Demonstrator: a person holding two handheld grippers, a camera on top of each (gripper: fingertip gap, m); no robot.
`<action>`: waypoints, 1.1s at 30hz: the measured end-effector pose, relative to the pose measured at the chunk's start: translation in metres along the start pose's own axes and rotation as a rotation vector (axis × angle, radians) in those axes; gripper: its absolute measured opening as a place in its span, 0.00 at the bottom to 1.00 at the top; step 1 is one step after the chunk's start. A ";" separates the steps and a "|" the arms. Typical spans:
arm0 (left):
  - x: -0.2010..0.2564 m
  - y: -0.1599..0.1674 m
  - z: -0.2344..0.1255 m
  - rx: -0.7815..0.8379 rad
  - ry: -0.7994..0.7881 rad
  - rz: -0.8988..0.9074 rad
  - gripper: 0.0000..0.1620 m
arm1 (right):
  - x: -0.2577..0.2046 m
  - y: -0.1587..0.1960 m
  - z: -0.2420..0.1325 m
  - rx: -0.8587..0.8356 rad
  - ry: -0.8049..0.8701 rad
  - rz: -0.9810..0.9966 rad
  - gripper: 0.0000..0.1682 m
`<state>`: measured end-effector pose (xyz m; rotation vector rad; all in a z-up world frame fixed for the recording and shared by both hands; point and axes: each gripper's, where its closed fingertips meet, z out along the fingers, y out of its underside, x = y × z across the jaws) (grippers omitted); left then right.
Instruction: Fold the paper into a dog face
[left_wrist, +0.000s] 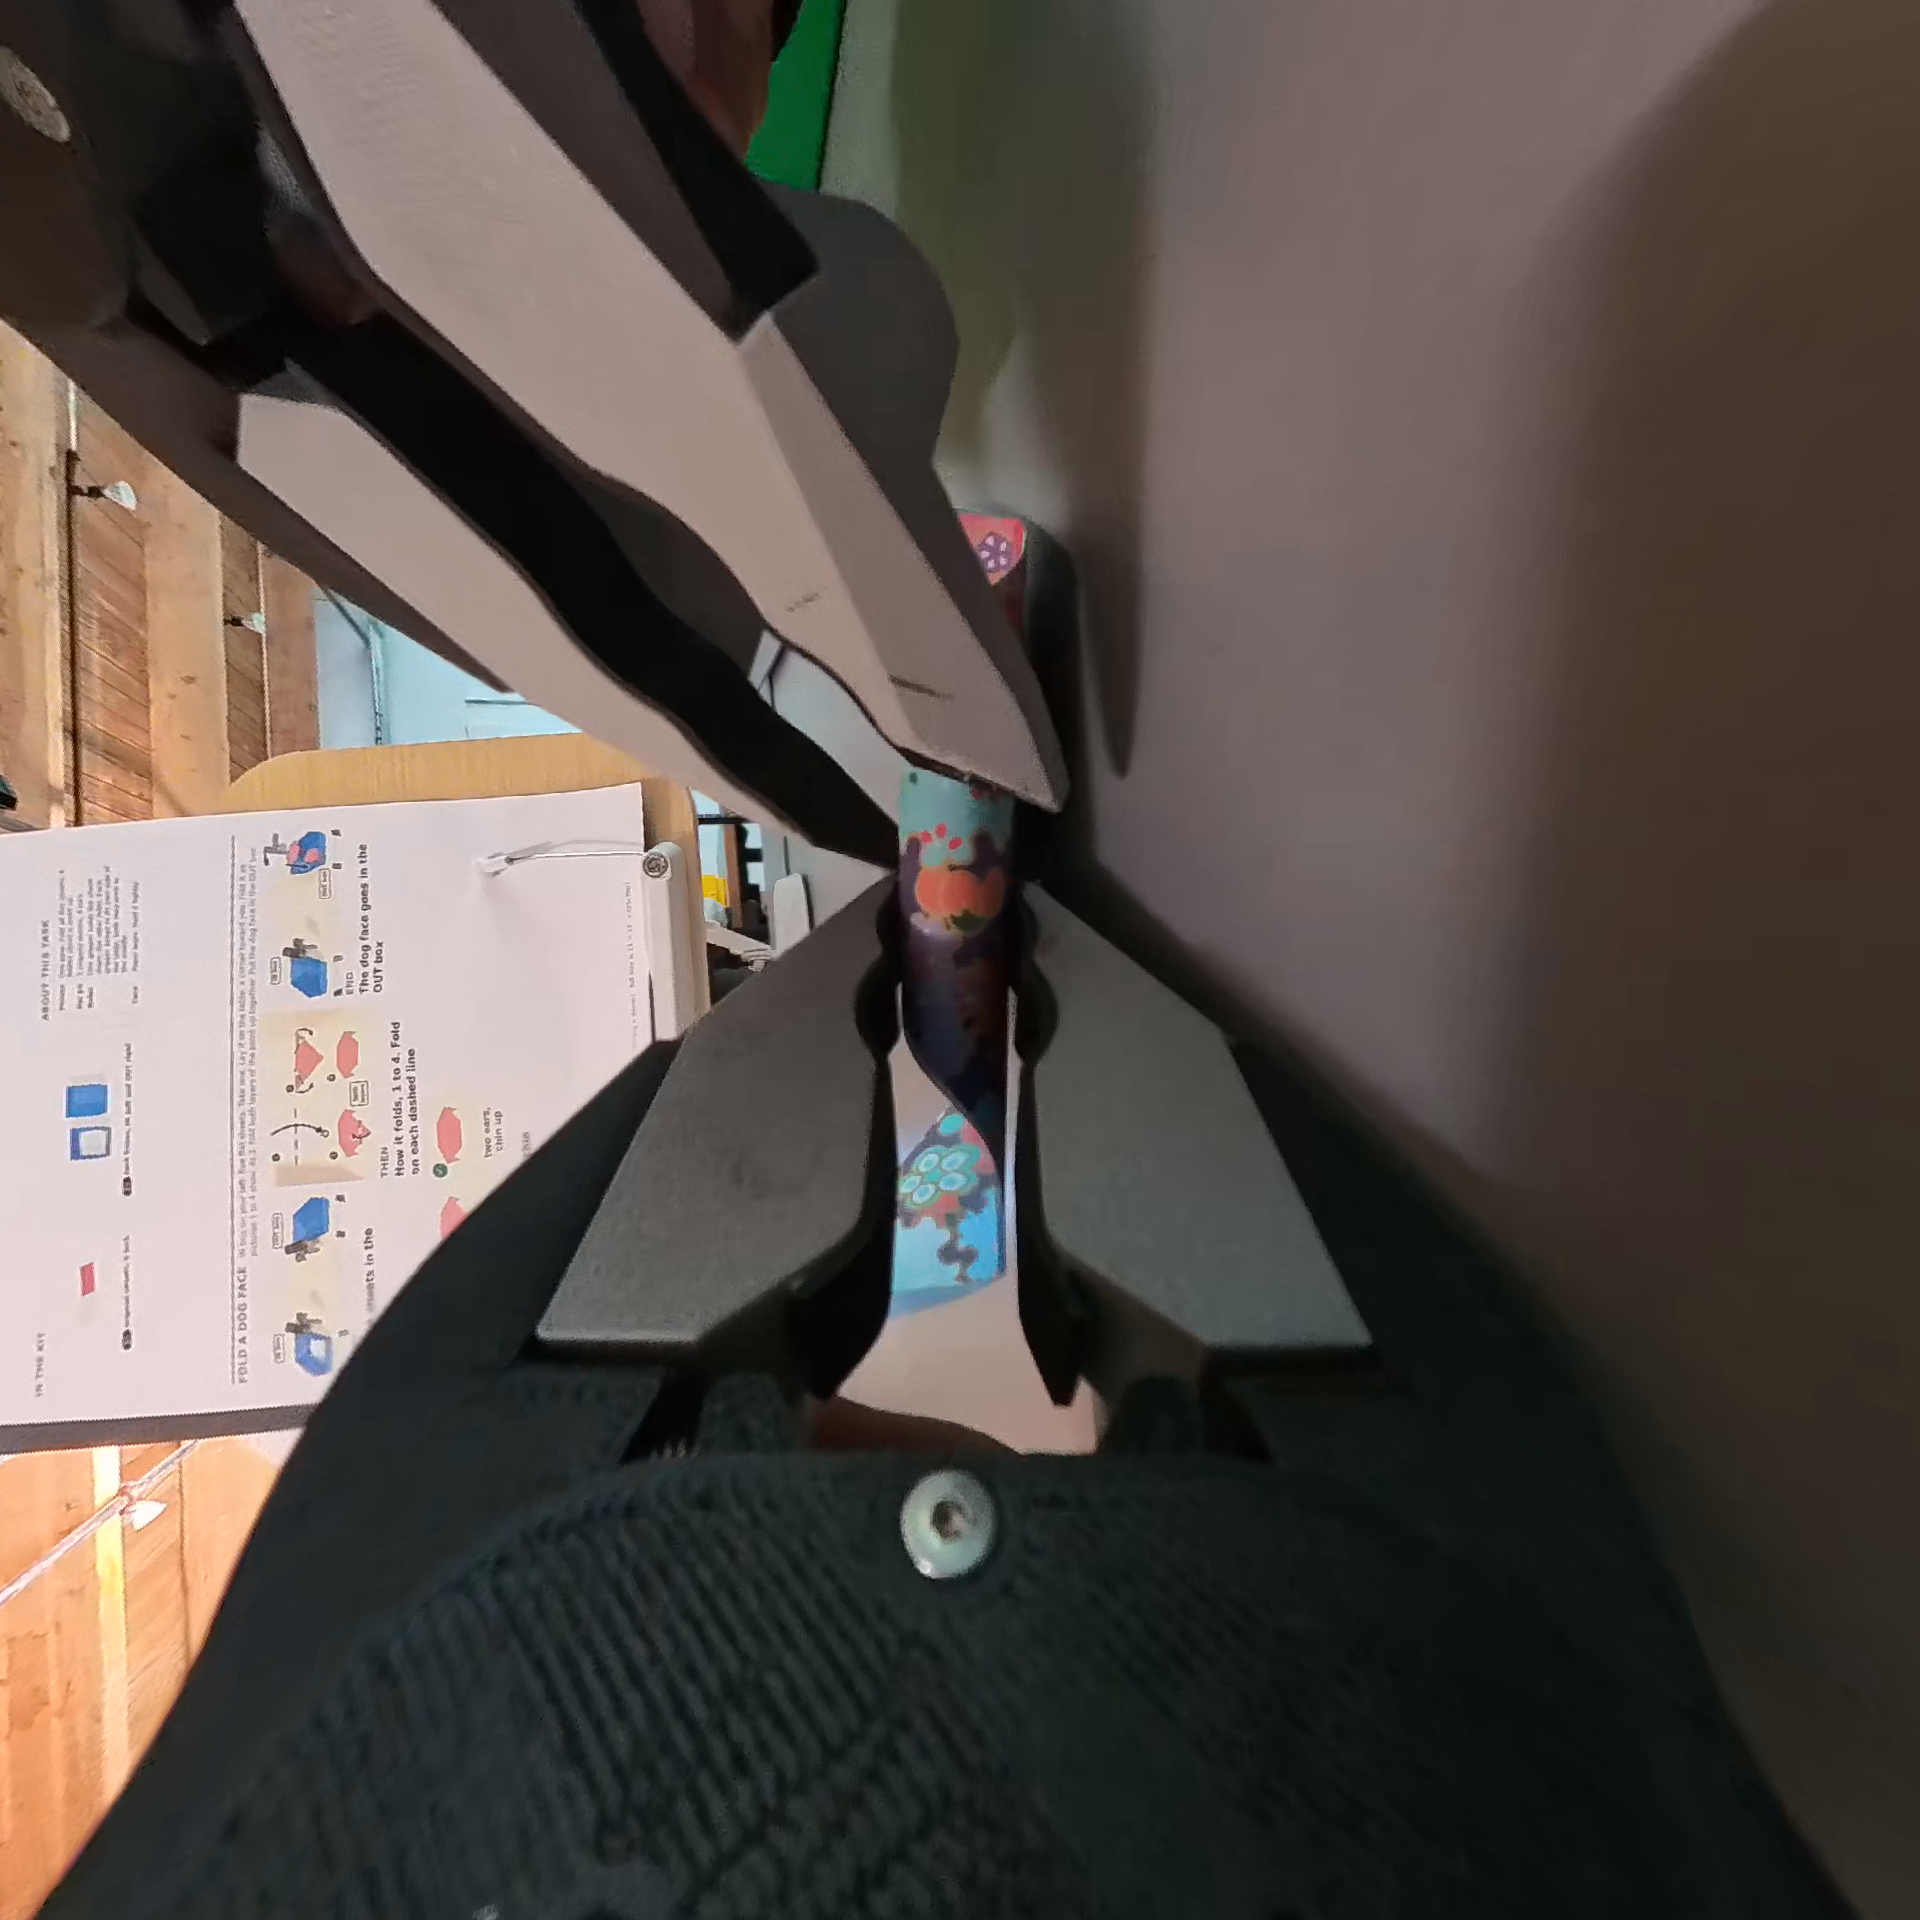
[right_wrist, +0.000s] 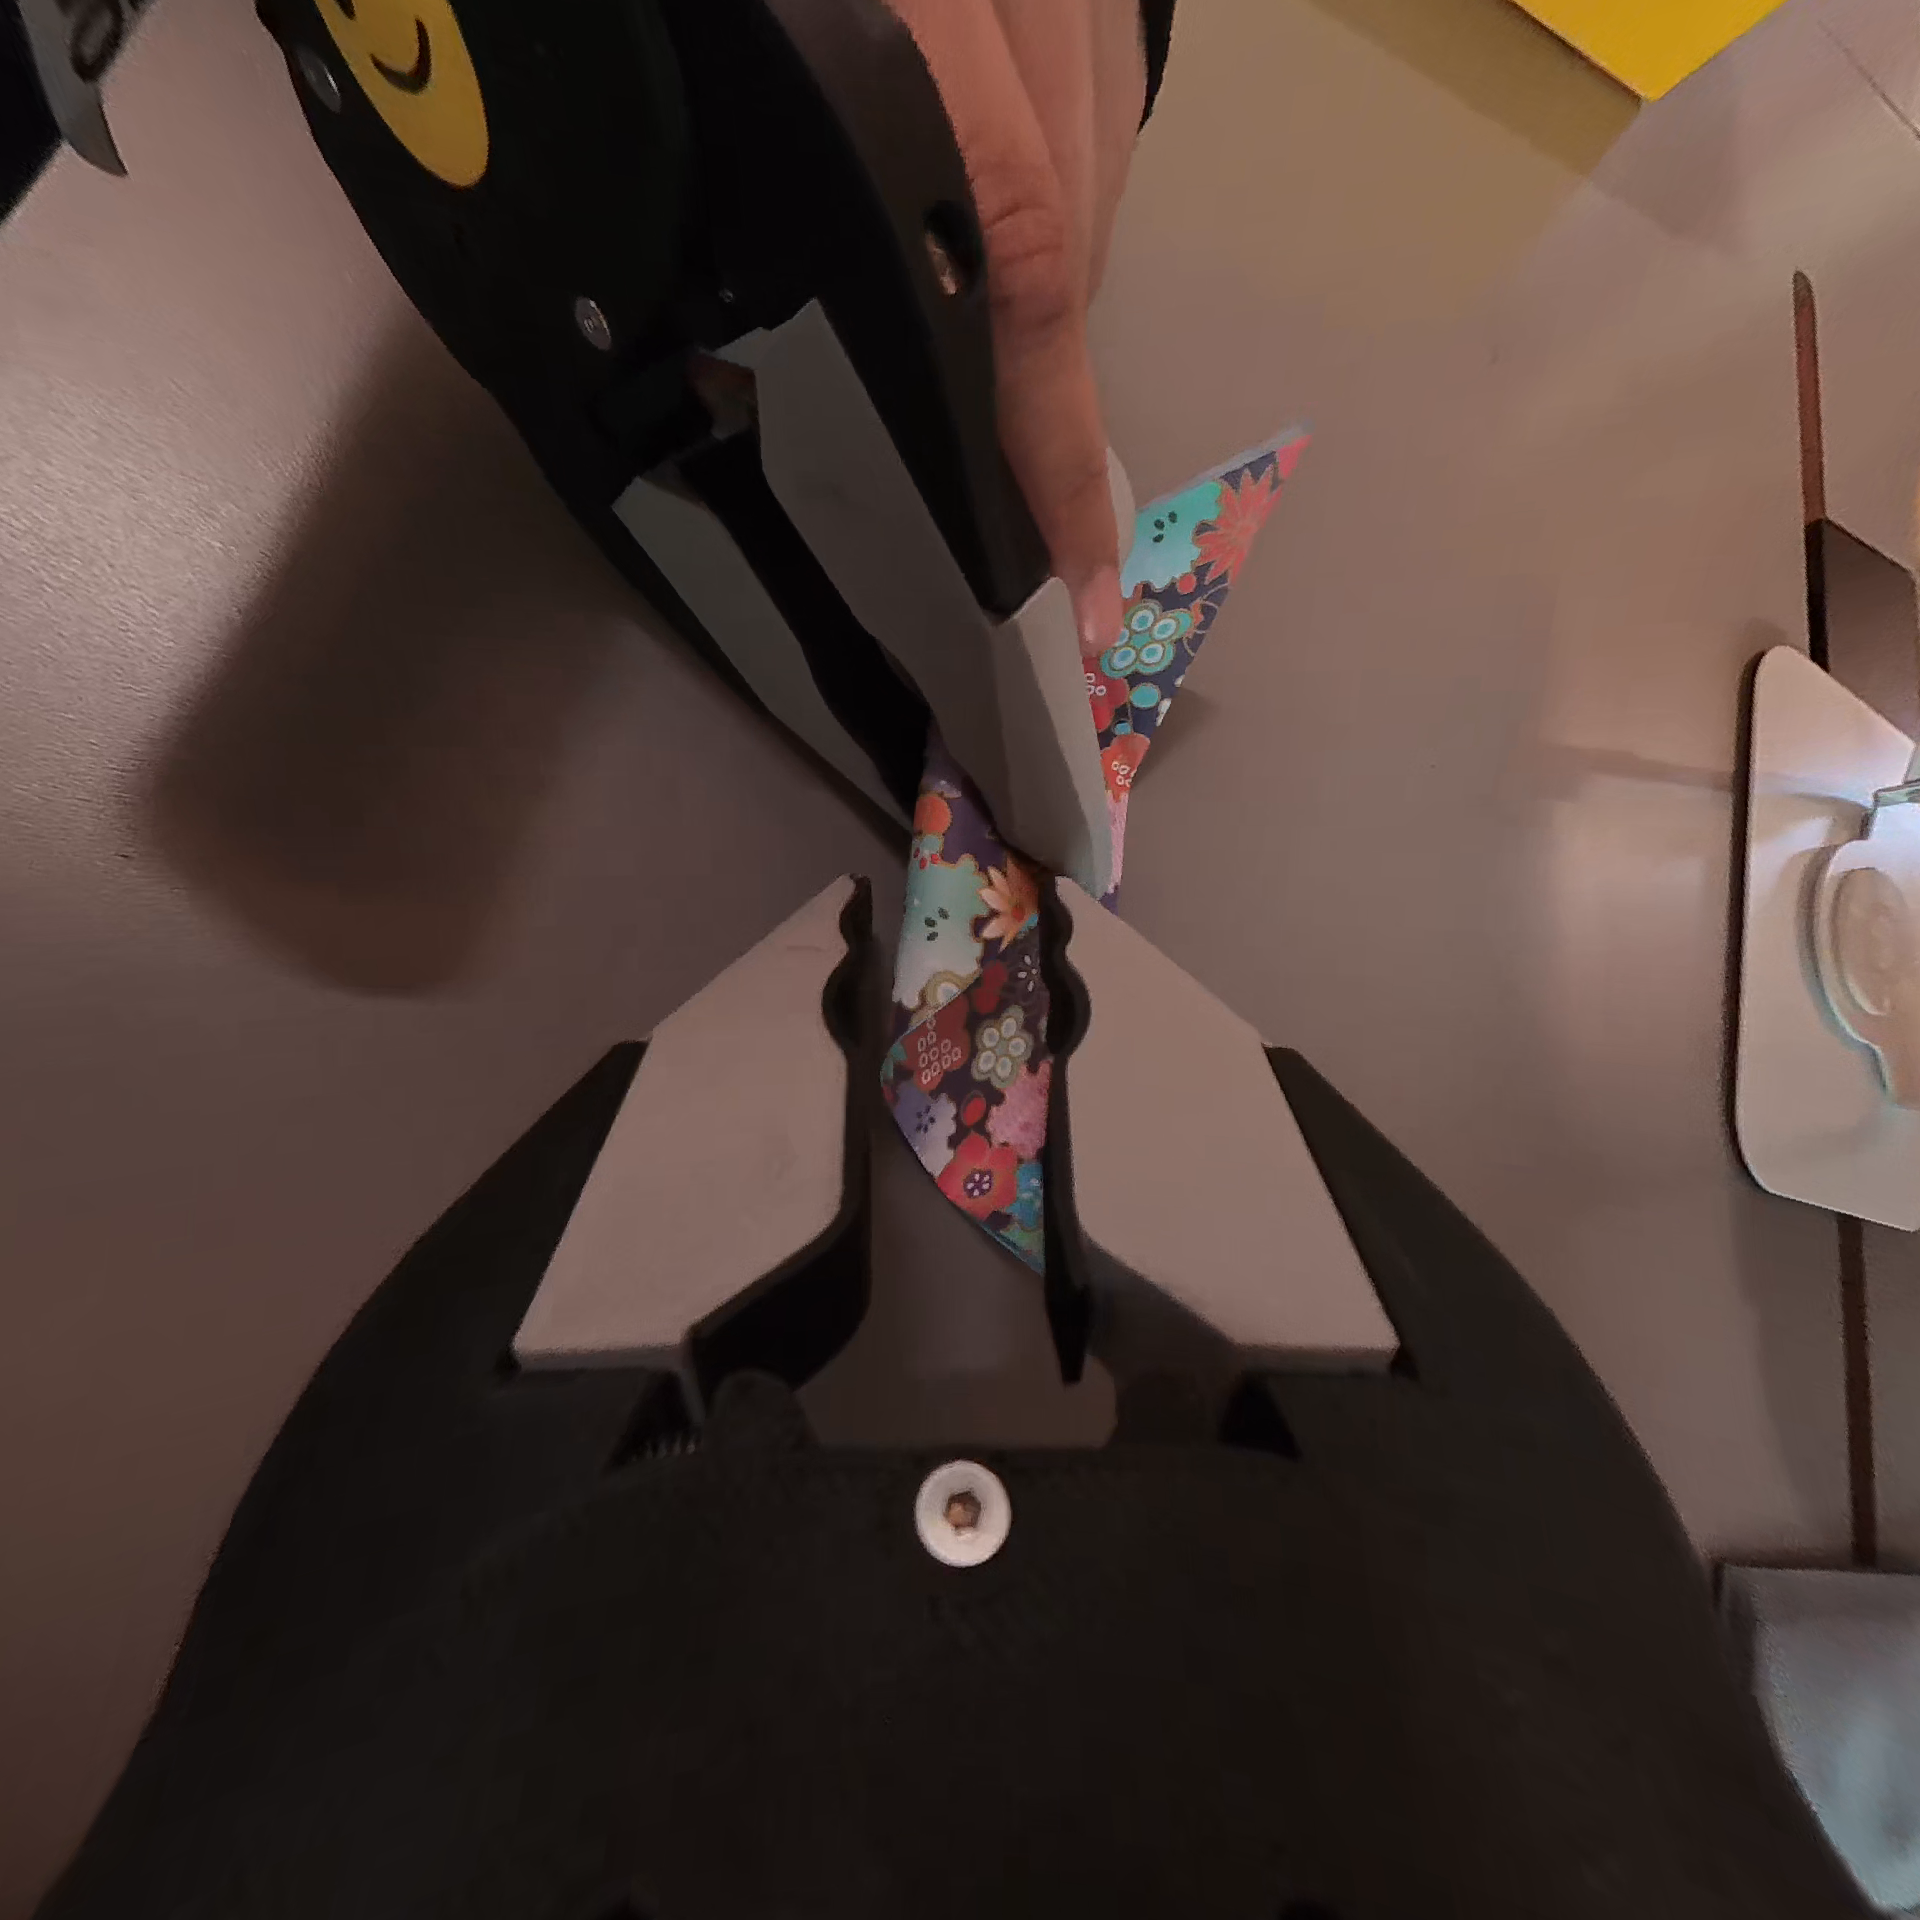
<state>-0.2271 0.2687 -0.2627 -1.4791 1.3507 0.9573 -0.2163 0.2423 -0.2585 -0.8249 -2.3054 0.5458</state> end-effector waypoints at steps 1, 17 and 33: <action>0.000 0.000 0.000 0.002 0.003 -0.005 0.09 | 0.000 0.000 0.000 -0.003 0.007 -0.009 0.16; -0.004 0.003 0.000 -0.001 0.002 -0.058 0.10 | 0.007 -0.002 -0.001 0.000 0.088 -0.066 0.05; -0.011 -0.007 -0.011 0.102 0.053 -0.220 0.06 | 0.009 -0.001 -0.002 0.012 0.085 -0.053 0.02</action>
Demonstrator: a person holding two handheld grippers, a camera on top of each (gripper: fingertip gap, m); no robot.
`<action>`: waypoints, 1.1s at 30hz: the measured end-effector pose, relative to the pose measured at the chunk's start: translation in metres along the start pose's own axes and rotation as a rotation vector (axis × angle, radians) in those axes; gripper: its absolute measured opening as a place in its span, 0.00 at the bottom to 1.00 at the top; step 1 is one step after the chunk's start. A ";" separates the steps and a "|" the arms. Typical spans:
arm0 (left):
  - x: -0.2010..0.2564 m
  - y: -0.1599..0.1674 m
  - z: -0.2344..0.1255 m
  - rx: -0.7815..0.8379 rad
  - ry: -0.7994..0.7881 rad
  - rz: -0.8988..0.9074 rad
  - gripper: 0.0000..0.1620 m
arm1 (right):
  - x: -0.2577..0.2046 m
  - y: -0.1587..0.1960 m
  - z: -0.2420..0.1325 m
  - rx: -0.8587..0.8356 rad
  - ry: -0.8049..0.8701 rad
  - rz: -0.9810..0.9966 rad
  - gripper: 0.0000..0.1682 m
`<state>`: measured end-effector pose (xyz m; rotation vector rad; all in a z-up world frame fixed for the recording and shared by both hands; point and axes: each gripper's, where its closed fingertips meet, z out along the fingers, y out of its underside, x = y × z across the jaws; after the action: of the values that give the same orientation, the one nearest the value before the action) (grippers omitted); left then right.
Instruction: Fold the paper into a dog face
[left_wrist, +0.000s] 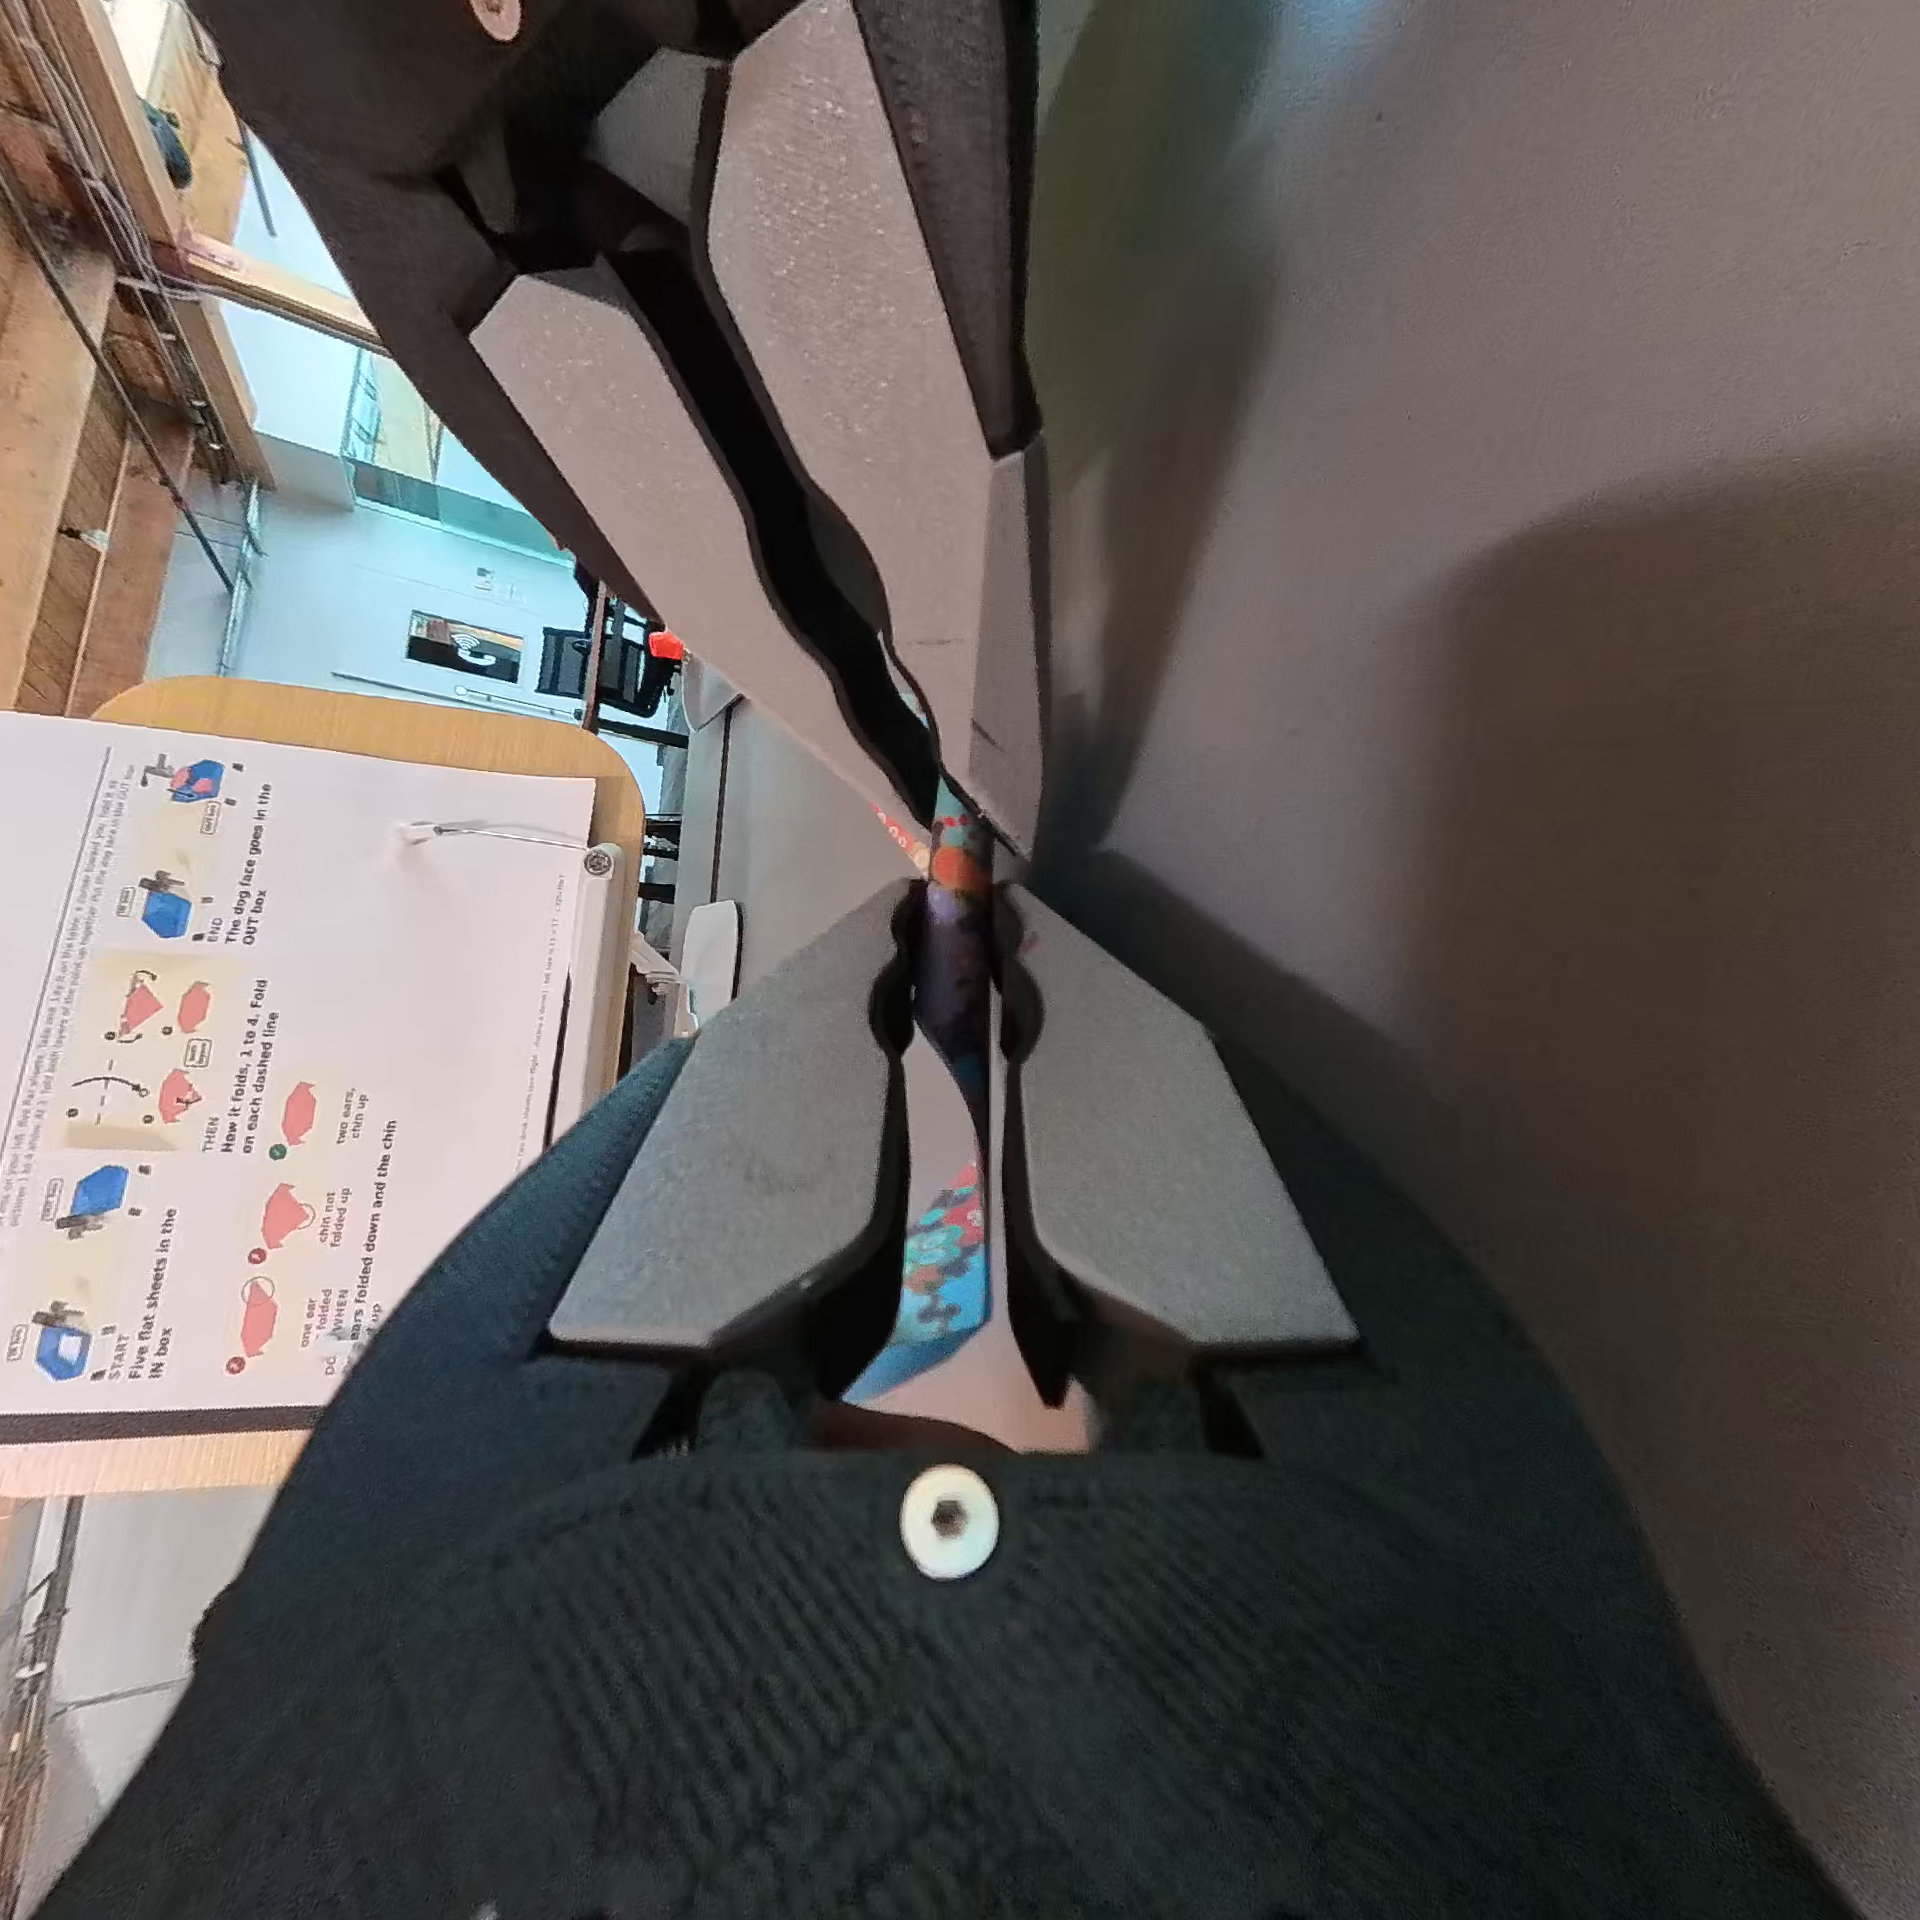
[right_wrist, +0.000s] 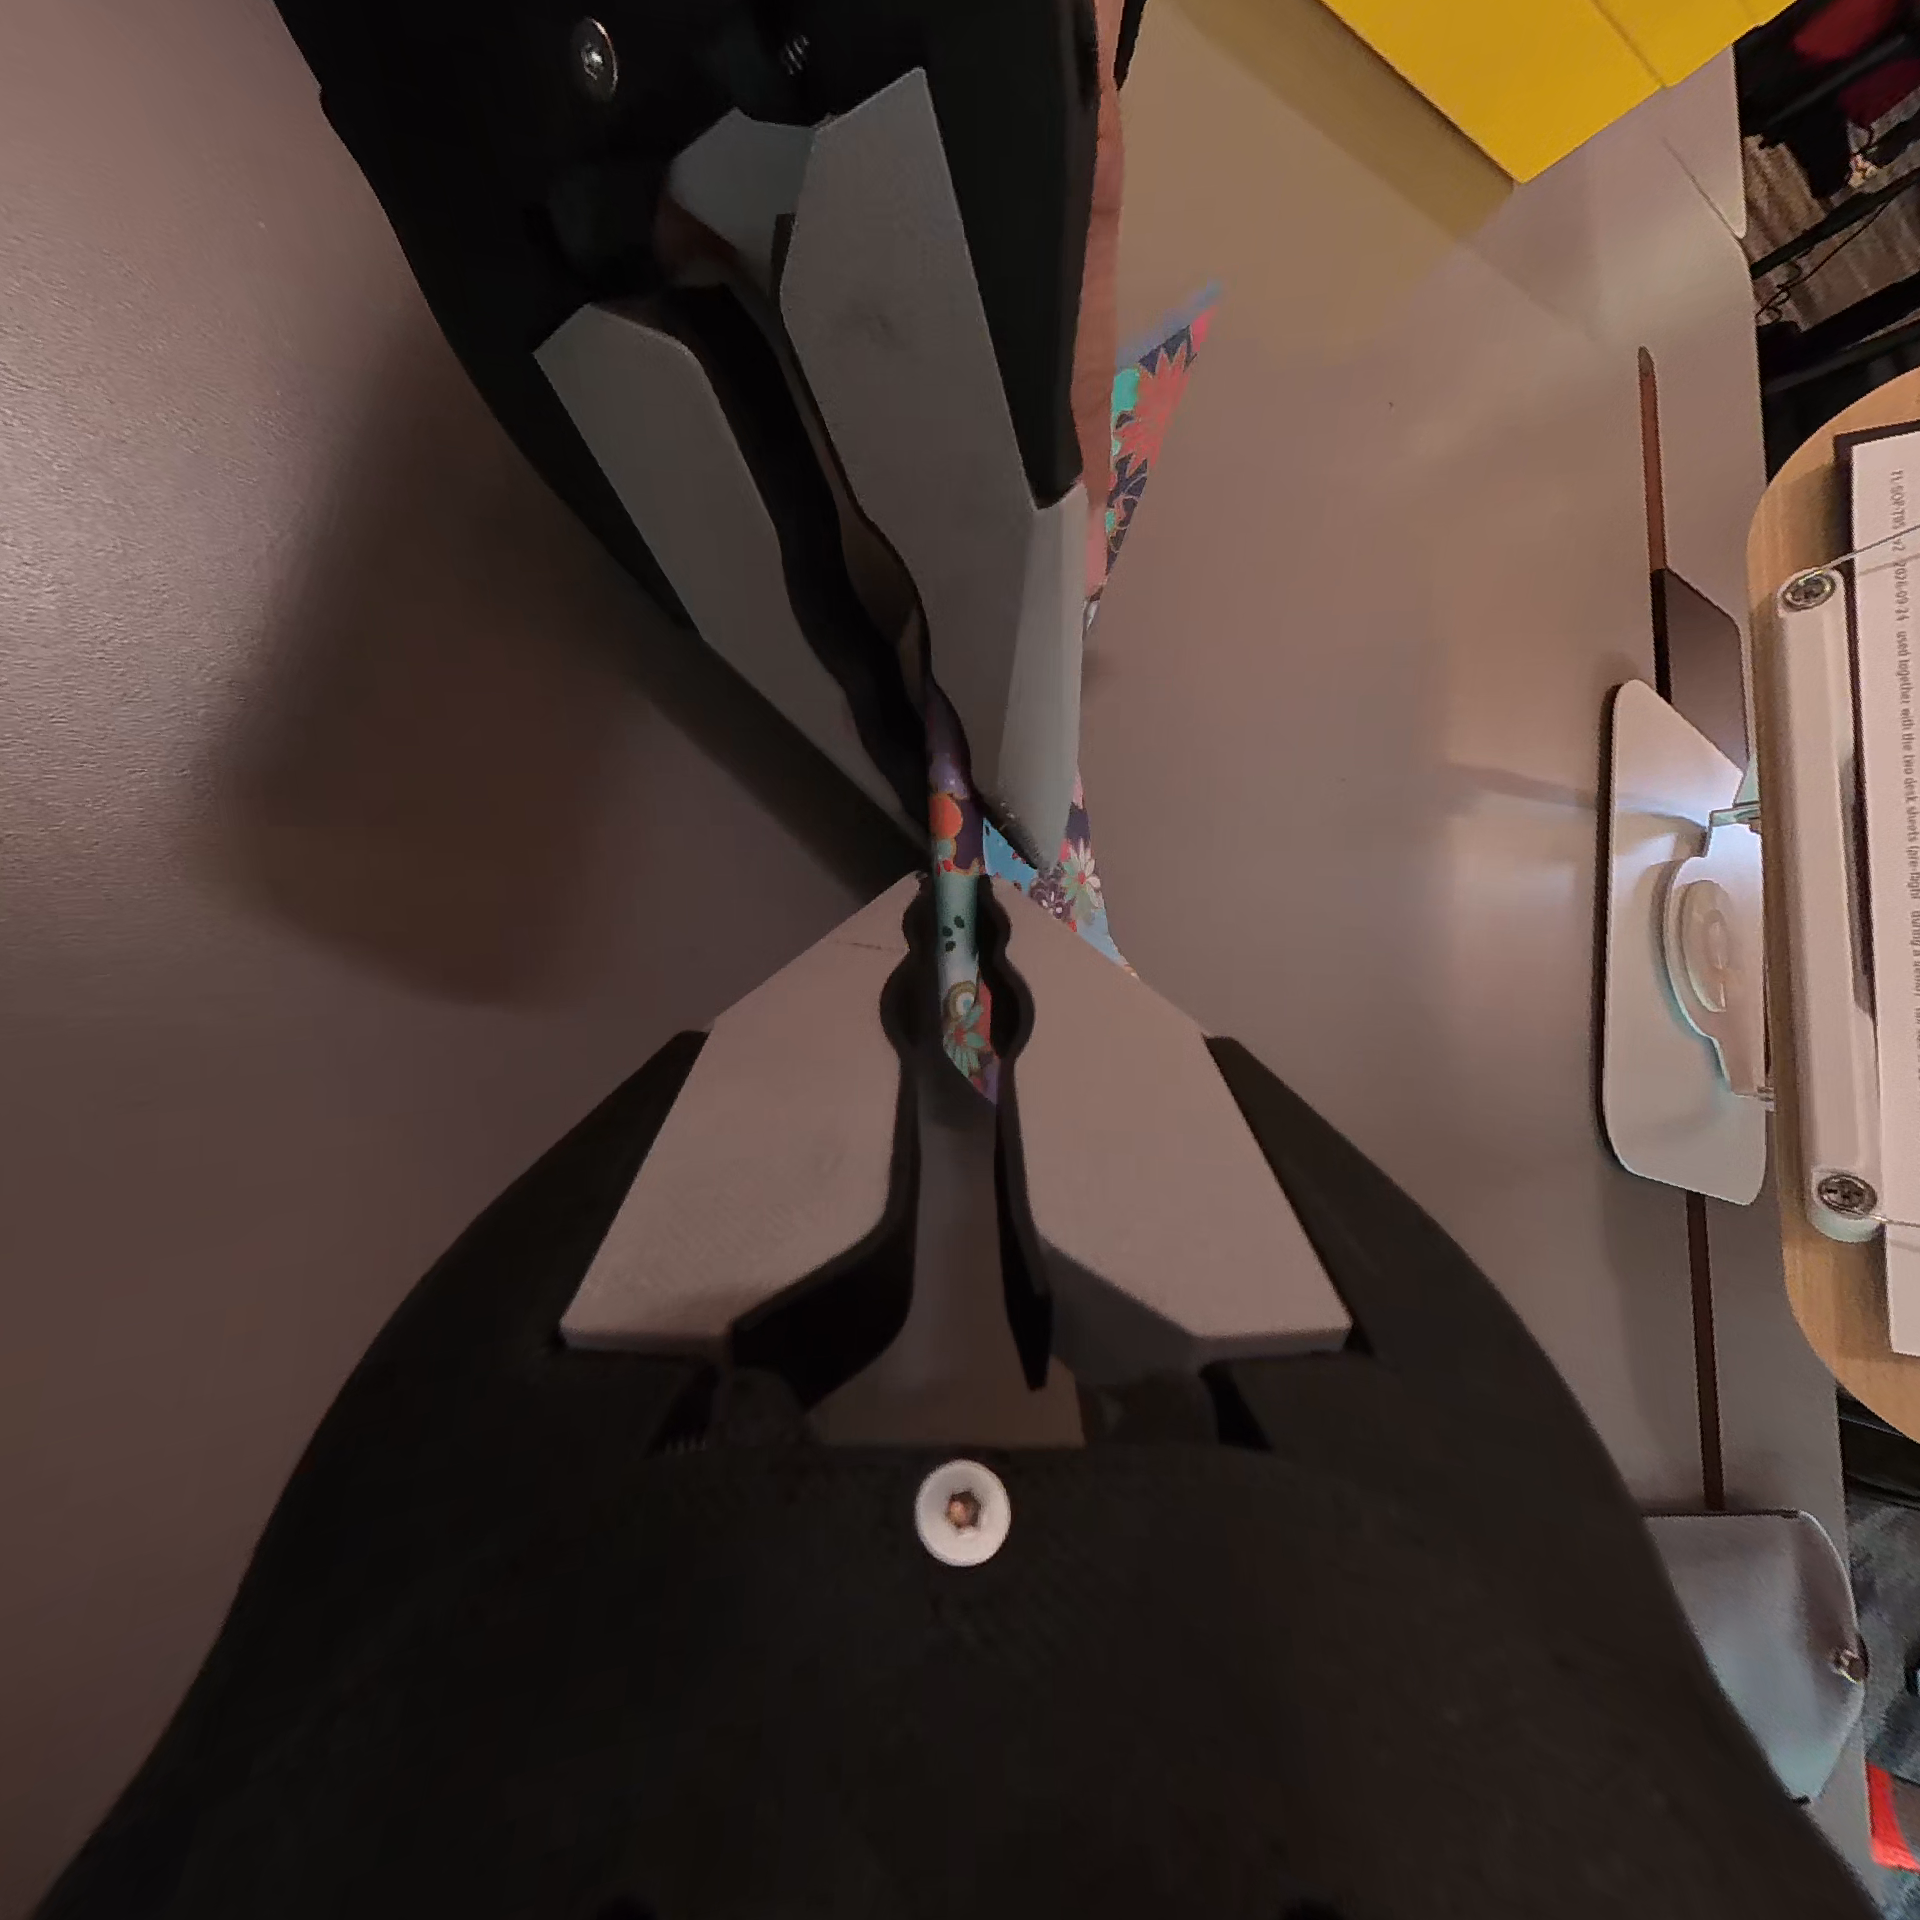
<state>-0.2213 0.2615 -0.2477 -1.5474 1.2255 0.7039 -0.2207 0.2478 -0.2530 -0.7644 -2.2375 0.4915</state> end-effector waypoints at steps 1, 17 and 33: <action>0.000 0.000 0.000 -0.001 0.001 0.000 0.06 | 0.000 0.000 0.000 -0.001 0.001 -0.001 0.02; 0.002 -0.002 -0.002 0.014 0.020 -0.018 0.05 | 0.001 0.002 0.000 -0.013 0.008 -0.005 0.00; 0.000 -0.006 -0.004 0.046 0.018 -0.058 0.12 | -0.002 0.003 -0.001 -0.008 0.003 -0.035 0.00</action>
<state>-0.2166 0.2575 -0.2440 -1.5482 1.1970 0.6214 -0.2181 0.2489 -0.2551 -0.7280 -2.2475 0.4649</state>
